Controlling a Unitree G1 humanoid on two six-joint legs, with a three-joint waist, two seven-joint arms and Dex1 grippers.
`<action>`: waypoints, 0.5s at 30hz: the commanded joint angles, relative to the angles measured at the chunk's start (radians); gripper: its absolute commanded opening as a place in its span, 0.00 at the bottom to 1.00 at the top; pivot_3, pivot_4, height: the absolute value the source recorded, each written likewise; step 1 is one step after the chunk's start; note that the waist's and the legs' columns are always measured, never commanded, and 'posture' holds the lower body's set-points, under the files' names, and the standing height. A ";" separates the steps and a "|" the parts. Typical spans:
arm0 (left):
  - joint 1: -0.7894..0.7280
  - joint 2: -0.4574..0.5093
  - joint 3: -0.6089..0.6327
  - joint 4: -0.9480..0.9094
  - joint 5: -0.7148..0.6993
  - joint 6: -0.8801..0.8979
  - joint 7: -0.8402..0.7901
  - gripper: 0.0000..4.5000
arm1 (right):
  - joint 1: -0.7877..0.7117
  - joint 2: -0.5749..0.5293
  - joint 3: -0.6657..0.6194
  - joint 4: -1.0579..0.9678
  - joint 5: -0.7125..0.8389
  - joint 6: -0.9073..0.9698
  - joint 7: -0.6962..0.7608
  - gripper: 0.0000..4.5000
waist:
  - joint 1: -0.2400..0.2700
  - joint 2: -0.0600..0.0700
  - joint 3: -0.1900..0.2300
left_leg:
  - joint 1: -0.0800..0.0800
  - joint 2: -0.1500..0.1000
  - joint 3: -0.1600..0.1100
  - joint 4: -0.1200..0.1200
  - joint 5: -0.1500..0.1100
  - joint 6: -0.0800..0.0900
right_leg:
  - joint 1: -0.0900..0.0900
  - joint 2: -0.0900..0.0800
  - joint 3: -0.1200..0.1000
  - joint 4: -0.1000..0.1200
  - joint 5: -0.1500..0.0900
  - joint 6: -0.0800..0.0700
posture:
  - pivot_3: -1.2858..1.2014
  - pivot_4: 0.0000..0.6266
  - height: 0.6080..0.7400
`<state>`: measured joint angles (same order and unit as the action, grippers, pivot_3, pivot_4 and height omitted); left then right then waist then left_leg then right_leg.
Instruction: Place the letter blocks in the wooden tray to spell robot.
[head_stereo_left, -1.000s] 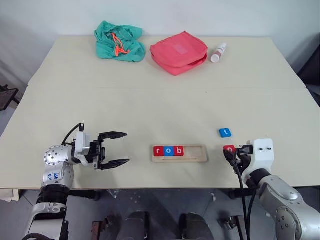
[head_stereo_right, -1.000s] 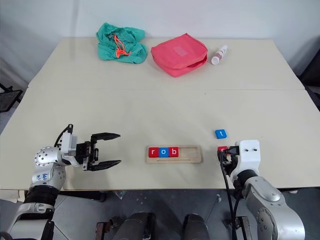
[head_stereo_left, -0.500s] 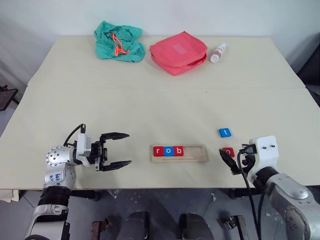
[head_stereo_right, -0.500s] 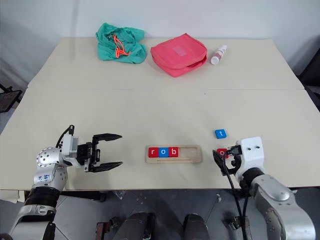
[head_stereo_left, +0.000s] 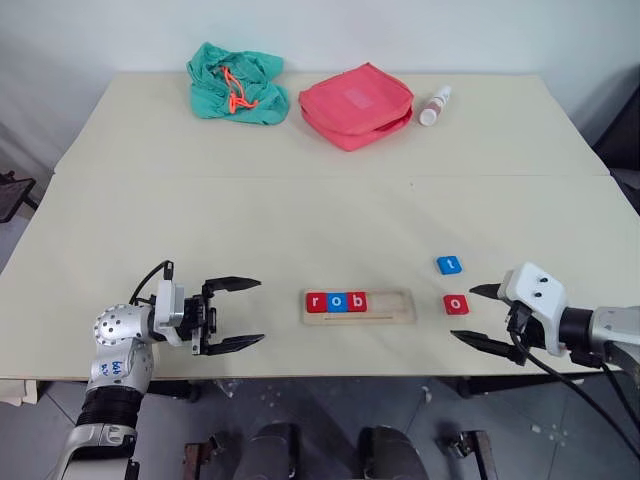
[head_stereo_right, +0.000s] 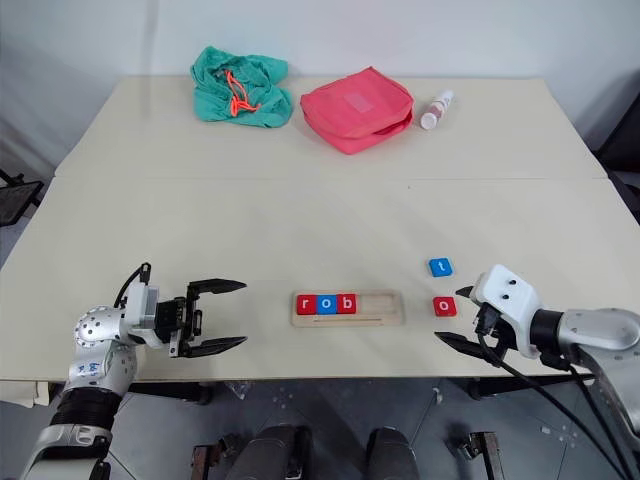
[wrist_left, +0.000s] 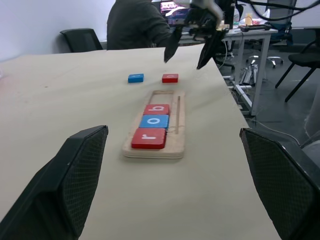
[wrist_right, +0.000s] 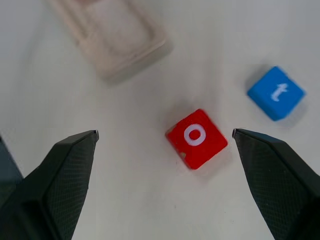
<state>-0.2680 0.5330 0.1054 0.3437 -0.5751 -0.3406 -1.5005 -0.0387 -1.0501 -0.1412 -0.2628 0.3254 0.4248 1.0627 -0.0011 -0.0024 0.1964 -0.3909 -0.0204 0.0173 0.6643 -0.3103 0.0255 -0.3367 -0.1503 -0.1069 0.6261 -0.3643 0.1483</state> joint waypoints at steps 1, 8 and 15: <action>0.040 0.015 0.030 -0.065 -0.013 -0.009 -0.013 1.00 | -0.125 -0.018 0.080 0.143 -0.057 -0.123 0.101 1.00 | -0.001 0.000 0.000 | 0.000 0.000 0.000 0.000 0.000 0.000 | 0.000 0.000 0.000 0.000 0.000 0.000 | 0.52 0.24 1.00; 0.115 0.010 0.053 -0.142 -0.012 -0.003 0.023 1.00 | -0.321 0.012 0.216 0.361 -0.156 -0.266 0.210 1.00 | 0.000 0.000 0.000 | 0.000 0.000 -0.001 0.001 0.000 0.000 | 0.001 0.000 -0.002 0.000 0.000 0.000 | 0.52 0.24 1.00; 0.155 0.015 0.068 -0.187 -0.007 0.005 0.058 1.00 | -0.414 0.041 0.288 0.458 -0.208 -0.313 0.267 1.00 | 0.000 0.000 0.000 | -0.001 0.000 -0.002 0.002 0.000 0.000 | 0.001 0.000 -0.002 0.000 0.000 0.000 | 0.52 0.24 1.00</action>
<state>-0.1276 0.5342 0.1527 0.1987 -0.5750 -0.3358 -1.4519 -0.4424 -1.0166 0.1492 0.1868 0.1319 0.1278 1.3217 -0.0010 -0.0023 0.1964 -0.3914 -0.0202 0.0156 0.6658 -0.3103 0.0254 -0.3357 -0.1506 -0.1090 0.6257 -0.3643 0.1484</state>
